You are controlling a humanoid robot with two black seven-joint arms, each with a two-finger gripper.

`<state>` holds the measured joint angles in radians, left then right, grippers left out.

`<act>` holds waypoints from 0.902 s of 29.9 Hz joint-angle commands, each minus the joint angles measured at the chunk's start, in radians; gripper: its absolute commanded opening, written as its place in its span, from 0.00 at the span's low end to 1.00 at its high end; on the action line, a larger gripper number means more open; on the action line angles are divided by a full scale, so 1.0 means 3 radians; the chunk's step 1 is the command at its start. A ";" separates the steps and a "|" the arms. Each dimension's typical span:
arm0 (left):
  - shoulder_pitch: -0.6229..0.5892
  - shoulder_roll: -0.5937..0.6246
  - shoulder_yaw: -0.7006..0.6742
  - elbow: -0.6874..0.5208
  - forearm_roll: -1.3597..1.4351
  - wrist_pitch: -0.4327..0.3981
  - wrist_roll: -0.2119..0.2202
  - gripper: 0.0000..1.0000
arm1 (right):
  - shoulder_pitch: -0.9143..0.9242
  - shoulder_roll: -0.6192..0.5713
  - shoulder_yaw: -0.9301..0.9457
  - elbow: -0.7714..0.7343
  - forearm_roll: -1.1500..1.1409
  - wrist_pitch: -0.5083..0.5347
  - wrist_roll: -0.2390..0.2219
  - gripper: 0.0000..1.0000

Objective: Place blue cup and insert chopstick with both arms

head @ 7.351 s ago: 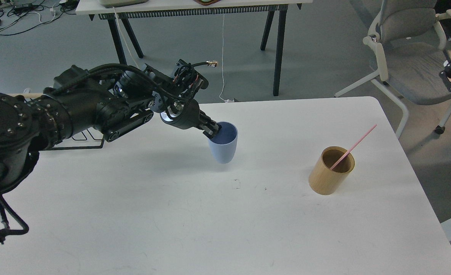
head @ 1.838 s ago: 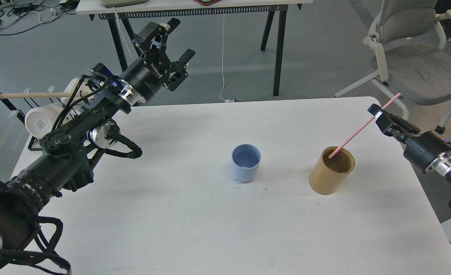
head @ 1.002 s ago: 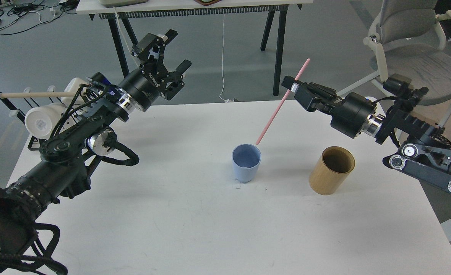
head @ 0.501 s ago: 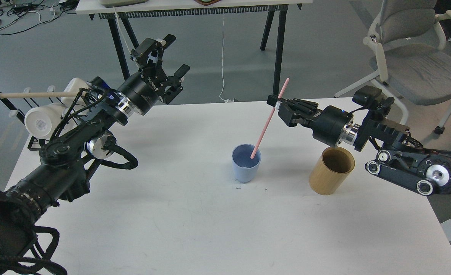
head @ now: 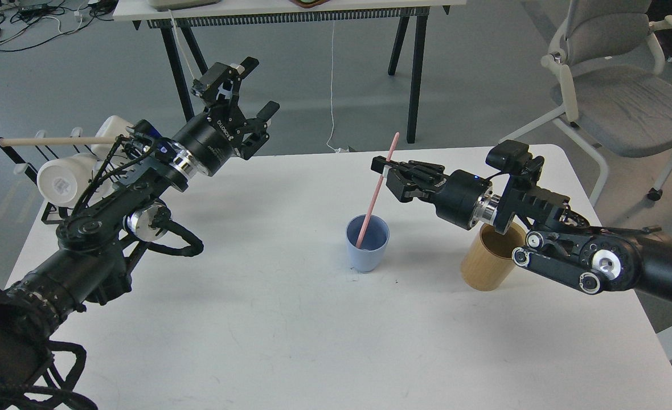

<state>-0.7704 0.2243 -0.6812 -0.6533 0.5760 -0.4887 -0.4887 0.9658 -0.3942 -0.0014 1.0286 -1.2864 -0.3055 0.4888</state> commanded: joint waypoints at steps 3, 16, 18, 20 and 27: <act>0.0001 -0.0001 0.0000 -0.0001 0.0003 0.0000 0.0000 0.92 | 0.0012 -0.0010 0.0000 0.0023 0.0039 0.0006 0.0000 0.72; 0.0042 -0.0001 -0.0030 -0.0001 -0.0002 0.0000 0.0000 0.92 | -0.0034 -0.0337 0.0556 0.0386 0.0800 -0.0020 0.0000 0.97; 0.0113 -0.0001 -0.0107 -0.0006 -0.0013 0.0000 0.0000 0.92 | -0.0141 -0.0399 0.0827 0.0381 0.1040 -0.0020 0.0000 0.97; 0.0149 -0.0006 -0.0183 -0.0021 -0.0013 0.0000 0.0000 0.92 | -0.0314 -0.0414 0.1154 0.0386 0.1423 0.0016 0.0000 0.97; 0.0205 0.0029 -0.0362 -0.0123 -0.0018 0.0000 0.0000 0.92 | -0.0831 -0.0623 0.1819 0.0462 0.2758 0.1393 0.0000 0.99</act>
<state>-0.7218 0.2241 -0.7614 -0.6678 0.5707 -0.4887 -0.4887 0.7666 -0.5346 0.4841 1.1620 -0.5892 -0.1489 0.4886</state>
